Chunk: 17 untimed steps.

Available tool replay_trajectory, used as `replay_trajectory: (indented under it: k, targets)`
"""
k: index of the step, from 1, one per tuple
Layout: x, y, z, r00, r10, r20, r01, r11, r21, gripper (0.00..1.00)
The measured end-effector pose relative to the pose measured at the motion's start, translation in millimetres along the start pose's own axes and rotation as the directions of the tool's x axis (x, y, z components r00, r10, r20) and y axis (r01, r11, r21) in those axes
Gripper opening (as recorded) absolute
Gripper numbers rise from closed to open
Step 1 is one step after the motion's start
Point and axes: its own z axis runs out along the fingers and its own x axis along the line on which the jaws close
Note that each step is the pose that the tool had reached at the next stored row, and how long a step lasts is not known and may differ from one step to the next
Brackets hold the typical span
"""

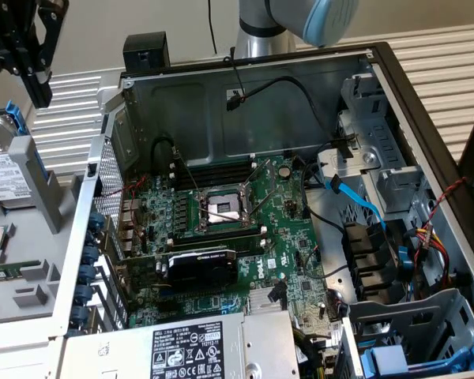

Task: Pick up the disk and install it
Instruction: 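Reach for the disk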

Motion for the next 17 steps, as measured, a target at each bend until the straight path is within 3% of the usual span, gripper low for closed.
replay_trajectory:
  k: [5, 10, 17]
  targets:
    - [7.4, 10.1, 0.4, 1.0, -0.005, -0.0003, 0.005, 1.0, -0.0001, 0.15]
    - [24.5, 10.2, 0.6, 1.0, -0.008, -0.0017, 0.008, 1.0, -0.0006, 0.15]
    - [44.0, 11.3, 1.0, 0.9999, -0.01, -0.0088, 0.01, 0.9999, -0.004, 0.15]
